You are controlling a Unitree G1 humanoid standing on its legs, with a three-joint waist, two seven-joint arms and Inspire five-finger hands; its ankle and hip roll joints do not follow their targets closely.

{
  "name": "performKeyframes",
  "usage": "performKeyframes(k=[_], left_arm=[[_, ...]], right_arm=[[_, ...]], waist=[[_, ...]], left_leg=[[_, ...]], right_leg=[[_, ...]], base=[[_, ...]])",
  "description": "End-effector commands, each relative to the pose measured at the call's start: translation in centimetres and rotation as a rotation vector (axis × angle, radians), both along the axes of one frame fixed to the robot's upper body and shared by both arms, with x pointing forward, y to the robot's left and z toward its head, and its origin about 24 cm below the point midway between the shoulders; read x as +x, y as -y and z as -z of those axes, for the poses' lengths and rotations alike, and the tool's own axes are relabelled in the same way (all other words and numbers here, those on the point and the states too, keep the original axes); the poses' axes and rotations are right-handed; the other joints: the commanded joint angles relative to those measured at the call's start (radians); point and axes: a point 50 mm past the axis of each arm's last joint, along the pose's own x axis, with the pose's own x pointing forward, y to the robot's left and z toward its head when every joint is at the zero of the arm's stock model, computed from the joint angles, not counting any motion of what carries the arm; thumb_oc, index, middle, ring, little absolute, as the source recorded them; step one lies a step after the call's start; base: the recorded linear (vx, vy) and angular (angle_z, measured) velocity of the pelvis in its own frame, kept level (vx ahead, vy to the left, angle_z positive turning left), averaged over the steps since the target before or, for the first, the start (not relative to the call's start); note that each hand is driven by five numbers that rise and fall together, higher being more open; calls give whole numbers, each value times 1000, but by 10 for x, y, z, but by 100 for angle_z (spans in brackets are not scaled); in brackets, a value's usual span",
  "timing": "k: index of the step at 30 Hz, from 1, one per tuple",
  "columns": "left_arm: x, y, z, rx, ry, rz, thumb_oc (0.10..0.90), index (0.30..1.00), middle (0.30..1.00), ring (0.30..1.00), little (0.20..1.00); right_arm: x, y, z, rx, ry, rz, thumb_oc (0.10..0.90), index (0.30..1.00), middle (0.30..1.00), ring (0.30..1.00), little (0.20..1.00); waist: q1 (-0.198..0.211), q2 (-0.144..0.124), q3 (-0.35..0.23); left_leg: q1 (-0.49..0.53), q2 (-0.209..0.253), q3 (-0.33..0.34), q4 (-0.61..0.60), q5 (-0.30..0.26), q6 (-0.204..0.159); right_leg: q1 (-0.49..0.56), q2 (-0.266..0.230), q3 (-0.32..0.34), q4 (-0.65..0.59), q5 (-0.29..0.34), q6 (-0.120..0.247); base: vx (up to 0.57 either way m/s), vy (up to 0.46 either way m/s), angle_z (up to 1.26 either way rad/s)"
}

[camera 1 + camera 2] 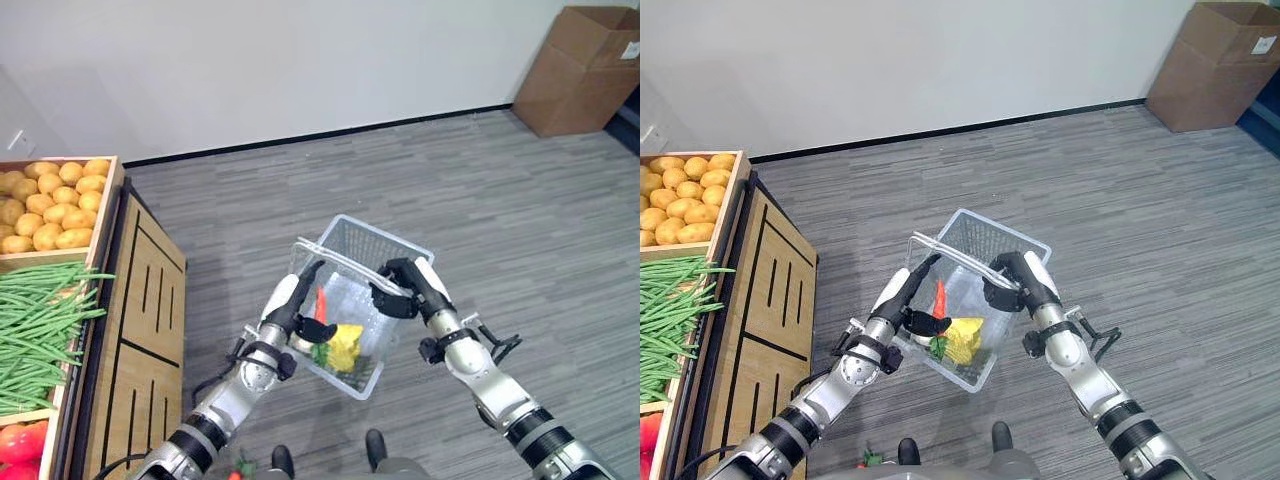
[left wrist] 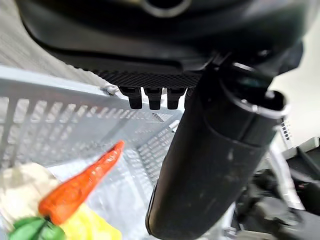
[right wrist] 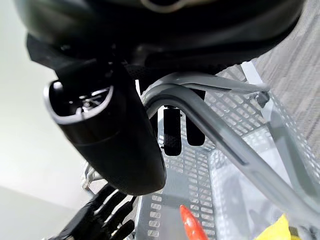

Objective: Get the vegetables into the basket

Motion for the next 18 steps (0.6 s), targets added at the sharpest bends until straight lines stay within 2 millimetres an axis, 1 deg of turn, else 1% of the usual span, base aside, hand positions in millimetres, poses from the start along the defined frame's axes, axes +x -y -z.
performKeyframes(k=[1, 3, 5, 6, 8, 9, 15, 16, 17, 18], left_arm=[[9, 2, -32, -118, 135, 89, 900, 1000, 1000, 1000, 1000], [-3, -7, -36, -213, 81, 126, 900, 1000, 1000, 1000, 1000], [-9, -12, -36, -256, 54, 139, 900, 1000, 1000, 1000, 1000], [-9, -12, -36, -256, 53, 139, 900, 1000, 1000, 1000, 1000], [-15, -19, -35, -279, 28, 133, 900, 1000, 1000, 1000, 1000], [-19, -26, -32, -300, 2, 113, 900, 1000, 1000, 1000, 1000], [-35, -55, -1, -394, -174, -47, 900, 1000, 1000, 1000, 1000], [-40, -63, 11, -381, -219, -100, 900, 1000, 1000, 1000, 1000], [-44, -70, 18, -367, -243, -133, 900, 1000, 1000, 1000, 1000], [-44, -70, 18, -367, -242, -133, 900, 1000, 1000, 1000, 1000]], right_arm=[[23, -1, -63, 131, 362, 36, 400, 300, 300, 300, 300], [22, 18, -45, 100, 299, 137, 400, 300, 300, 300, 300], [21, 28, -34, 78, 256, 188, 400, 300, 300, 300, 300], [21, 27, -34, 78, 256, 188, 400, 300, 300, 300, 300], [19, 38, -22, 49, 210, 243, 400, 300, 300, 300, 300], [16, 47, -13, 16, 169, 282, 400, 300, 300, 300, 300], [-1, 78, 21, -32, 13, 418, 400, 300, 300, 300, 300], [-9, 86, 34, -42, -52, 459, 400, 300, 300, 300, 300], [-15, 92, 42, -67, -94, 479, 400, 300, 300, 300, 300], [-15, 92, 42, -67, -94, 478, 400, 300, 300, 300, 300]], waist=[[21, -45, -101], [32, -38, -99], [38, -37, -100], [37, -37, -101], [43, -37, -101], [48, -35, -99], [57, -33, -95], [60, -33, -93], [62, -34, -93], [62, -33, -93]], left_leg=[[-9, 15, -41, 2, -30, -28], [-10, 12, -49, 2, -29, -28], [-10, 11, -53, 2, -29, -27], [-10, 11, -54, 2, -29, -27], [-12, 10, -59, 2, -27, -27], [-14, 9, -63, 2, -25, -27], [-20, 7, -75, 2, -18, -27], [-21, 8, -78, 2, -16, -27], [-21, 8, -80, 2, -15, -27], [-21, 8, -80, 2, -15, -27]], right_leg=[[4, -40, -71, -1, -4, 42], [7, -42, -79, -1, -6, 41], [9, -42, -82, -1, -7, 40], [10, -42, -82, -1, -7, 40], [12, -43, -87, -1, -8, 39], [13, -43, -92, -1, -7, 39], [10, -43, -101, 0, -4, 38], [9, -42, -101, 1, -4, 37], [9, -42, -103, 1, -4, 37], [9, -42, -103, 1, -4, 37]], base=[[-6, 2, 10], [-14, 9, 15], [-3, 4, 10], [-1, -2, 5], [-12, -7, 5], [-24, -7, 6], [-18, -5, 4], [-13, -12, 6], [-8, -10, 4], [-1, -7, 5]])
